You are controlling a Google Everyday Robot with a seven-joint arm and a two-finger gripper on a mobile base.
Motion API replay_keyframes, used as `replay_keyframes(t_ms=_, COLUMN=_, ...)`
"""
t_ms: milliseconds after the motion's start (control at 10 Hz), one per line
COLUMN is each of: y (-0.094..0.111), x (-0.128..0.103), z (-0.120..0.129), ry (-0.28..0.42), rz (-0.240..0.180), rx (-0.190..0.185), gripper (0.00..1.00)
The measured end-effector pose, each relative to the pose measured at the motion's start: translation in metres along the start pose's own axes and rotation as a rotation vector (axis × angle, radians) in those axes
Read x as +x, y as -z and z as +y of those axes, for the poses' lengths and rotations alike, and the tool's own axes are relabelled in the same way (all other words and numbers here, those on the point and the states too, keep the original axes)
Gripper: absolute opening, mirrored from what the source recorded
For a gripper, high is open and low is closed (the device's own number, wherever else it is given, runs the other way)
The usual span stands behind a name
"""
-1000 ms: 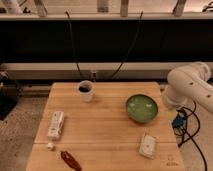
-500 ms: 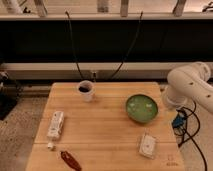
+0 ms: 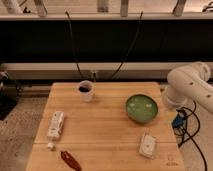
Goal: Move the arm in a circular motion
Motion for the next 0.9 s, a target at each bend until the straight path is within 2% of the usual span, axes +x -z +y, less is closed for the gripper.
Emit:
replay_keyframes(t_ms=300, y=-0.001, x=-0.027, z=-0.018, ry=0.006, rz=0.018, rx=0.010, gripper=0.80)
replay_keyframes(t_ms=600, y=0.001, x=-0.029, z=-0.019, ry=0.016, rz=0.036, rx=0.015, gripper=0.80)
replay_keyframes(t_ms=900, y=0.003, x=-0.054, z=-0.013, ry=0.038, rz=0.045, rx=0.019, gripper=0.80)
